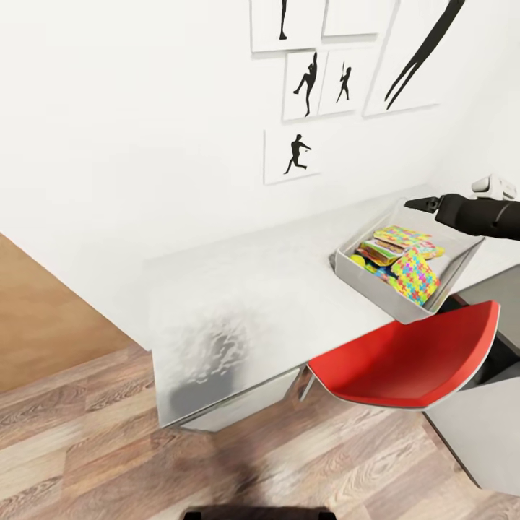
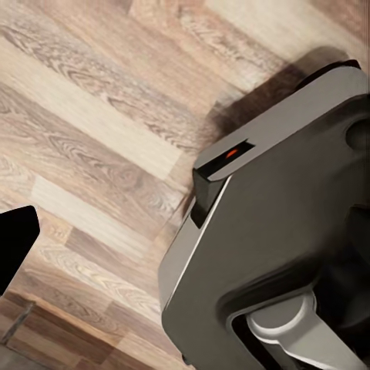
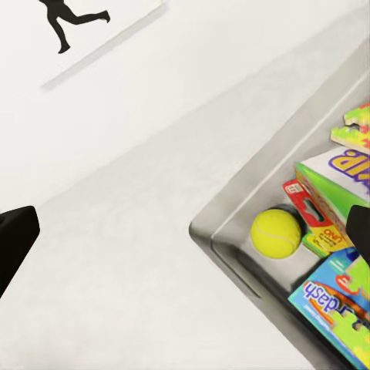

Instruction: Put all the toys in the child's room - the three board games (two on the bed and one on the table), the two jigsaw puzzles on the table, and the tennis ball on the table - inside the toy box on the table in the child's room.

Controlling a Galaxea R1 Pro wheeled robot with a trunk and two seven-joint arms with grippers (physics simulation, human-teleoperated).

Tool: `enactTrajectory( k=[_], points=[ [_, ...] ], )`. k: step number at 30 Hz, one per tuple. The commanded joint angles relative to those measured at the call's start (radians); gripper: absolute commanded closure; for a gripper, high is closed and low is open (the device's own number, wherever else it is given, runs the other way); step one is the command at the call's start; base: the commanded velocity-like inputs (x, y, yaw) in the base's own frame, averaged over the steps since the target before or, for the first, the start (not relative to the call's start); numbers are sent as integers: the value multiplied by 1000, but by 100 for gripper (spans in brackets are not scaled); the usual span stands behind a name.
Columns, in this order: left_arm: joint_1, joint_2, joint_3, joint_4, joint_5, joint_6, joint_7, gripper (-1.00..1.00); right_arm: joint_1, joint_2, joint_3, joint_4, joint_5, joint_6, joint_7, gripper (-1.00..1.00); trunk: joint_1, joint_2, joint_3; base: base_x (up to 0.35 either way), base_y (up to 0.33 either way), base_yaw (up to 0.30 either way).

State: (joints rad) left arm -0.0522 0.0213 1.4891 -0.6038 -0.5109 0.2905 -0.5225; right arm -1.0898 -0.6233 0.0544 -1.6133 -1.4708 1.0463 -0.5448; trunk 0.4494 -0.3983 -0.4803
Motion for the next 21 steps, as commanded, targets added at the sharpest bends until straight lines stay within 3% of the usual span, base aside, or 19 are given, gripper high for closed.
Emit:
enactTrajectory(
  k=[1, 10, 21],
  points=[
    [-2, 0, 7, -2, -3, 6, -9, -100, 5, -1, -4, 0, -9, 1, -10, -100, 1, -2, 0, 0, 0, 0],
    [-14, 1, 5, -2, 6, 6, -10, -100, 24, -3, -20, 0, -9, 1, -9, -100, 1, -2, 15, 0, 72, 0],
    [-28, 2, 4, -2, 8, 7, -10, -100, 30, -3, -24, 0, -9, 1, -9, -100, 1, -2, 33, 0, 250, 0]
  ],
)
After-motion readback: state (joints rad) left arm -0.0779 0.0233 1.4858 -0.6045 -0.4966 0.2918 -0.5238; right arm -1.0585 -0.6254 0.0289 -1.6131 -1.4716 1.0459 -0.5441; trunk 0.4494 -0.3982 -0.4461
